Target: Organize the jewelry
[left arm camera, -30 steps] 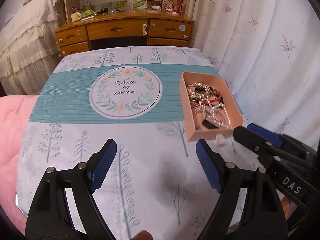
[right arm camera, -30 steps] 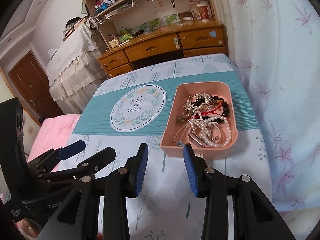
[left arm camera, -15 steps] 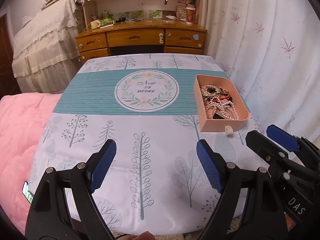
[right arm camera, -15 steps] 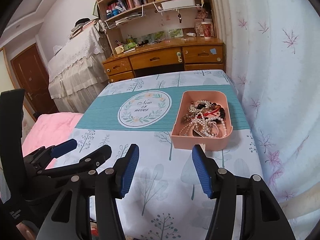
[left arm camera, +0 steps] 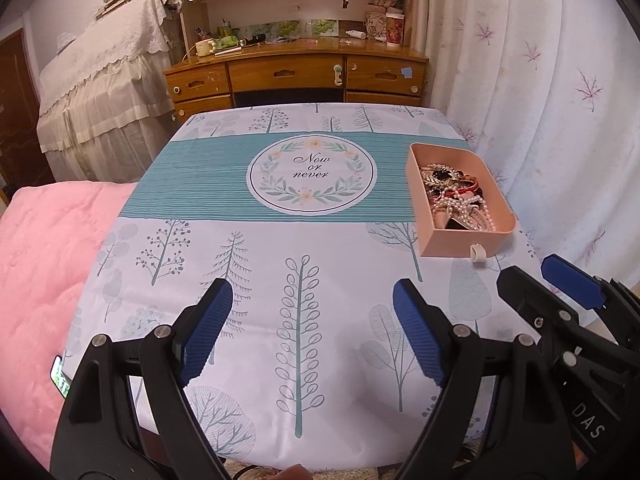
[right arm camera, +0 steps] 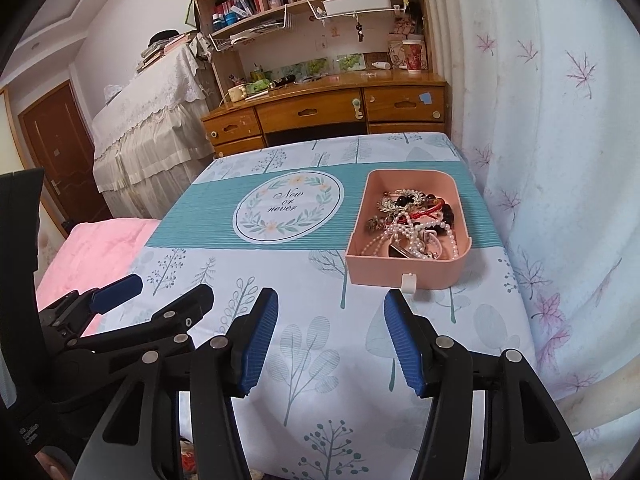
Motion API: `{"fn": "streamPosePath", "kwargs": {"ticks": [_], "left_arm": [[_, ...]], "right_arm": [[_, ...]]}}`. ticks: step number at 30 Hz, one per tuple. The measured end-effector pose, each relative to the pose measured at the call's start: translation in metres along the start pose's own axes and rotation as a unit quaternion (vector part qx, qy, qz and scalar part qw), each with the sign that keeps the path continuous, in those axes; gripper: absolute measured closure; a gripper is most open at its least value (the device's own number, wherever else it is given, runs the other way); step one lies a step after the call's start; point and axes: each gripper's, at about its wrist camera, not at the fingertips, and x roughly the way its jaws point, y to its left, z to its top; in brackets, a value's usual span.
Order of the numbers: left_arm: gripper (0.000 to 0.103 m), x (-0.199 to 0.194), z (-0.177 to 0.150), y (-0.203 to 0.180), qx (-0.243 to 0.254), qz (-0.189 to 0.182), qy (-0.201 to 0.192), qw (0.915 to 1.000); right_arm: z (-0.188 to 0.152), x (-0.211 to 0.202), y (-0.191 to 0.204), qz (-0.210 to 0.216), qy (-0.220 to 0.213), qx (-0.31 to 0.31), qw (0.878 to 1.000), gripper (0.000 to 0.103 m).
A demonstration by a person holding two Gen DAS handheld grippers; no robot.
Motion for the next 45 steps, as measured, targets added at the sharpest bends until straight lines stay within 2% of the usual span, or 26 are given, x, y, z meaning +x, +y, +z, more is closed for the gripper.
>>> {"fn": "streamPosePath", "kwargs": {"ticks": [15, 45], "left_arm": [[0.022, -0.0019, 0.0057, 0.0013, -0.005, 0.000, -0.009, 0.9999], [0.022, 0.0055, 0.0030, -0.0018, -0.012, -0.004, 0.003, 0.9999]], "right_arm": [[0.0062, 0.0007, -0.0002, -0.007, -0.013, -0.005, 1.000, 0.047], [0.0044, 0.0014, -0.0005, -0.007, -0.007, 0.000, 1.000, 0.047]]}}
